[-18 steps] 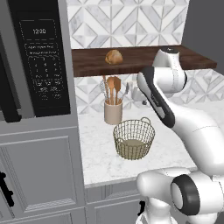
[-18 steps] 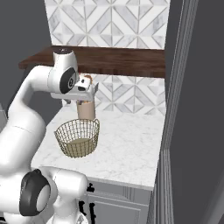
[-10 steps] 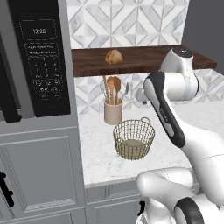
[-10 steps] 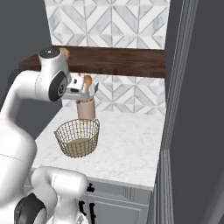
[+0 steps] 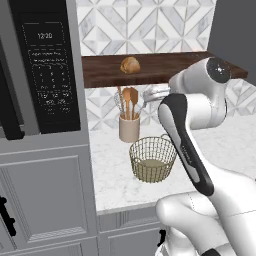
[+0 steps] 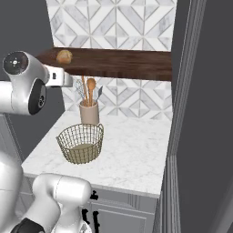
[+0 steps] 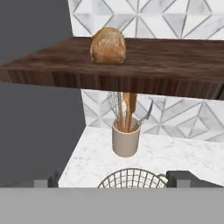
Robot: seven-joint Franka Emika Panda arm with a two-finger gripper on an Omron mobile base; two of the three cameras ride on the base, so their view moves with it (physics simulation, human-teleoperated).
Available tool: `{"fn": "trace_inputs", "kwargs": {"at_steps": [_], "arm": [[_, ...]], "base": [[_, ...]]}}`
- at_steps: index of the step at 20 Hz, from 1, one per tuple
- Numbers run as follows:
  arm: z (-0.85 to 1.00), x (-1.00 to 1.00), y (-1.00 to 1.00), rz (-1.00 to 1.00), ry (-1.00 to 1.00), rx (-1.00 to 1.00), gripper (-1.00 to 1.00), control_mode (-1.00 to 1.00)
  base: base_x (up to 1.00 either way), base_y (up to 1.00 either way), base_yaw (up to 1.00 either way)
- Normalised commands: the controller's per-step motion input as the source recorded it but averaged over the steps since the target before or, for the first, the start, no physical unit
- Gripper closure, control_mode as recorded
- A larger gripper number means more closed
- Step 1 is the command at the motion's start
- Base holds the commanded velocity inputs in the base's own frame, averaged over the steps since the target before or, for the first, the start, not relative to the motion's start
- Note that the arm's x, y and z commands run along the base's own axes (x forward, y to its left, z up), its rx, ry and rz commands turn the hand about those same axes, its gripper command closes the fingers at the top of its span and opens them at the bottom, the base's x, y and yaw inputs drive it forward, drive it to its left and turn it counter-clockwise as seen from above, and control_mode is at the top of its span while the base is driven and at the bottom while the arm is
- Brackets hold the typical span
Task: Open the cabinet, pick up the bread from the cabinet and place it in the basket. Then move the basket to the dining counter.
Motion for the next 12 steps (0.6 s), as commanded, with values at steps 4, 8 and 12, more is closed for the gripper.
{"fn": "trace_inputs", "kwargs": {"at_steps": [4, 8, 12], "arm": [[0.96, 0.06, 0.03, 0.00, -0.05, 0.05, -1.00, -1.00], [0.40, 0.63, 0.30, 0.00, -0.03, 0.04, -1.00, -1.00], [0.53, 0.73, 0.29, 0.00, -0.02, 0.02, -1.00, -1.00]], "base": [[0.00, 0.00, 0.00], [0.00, 0.00, 0.00], [0.00, 0.00, 0.00]]}}
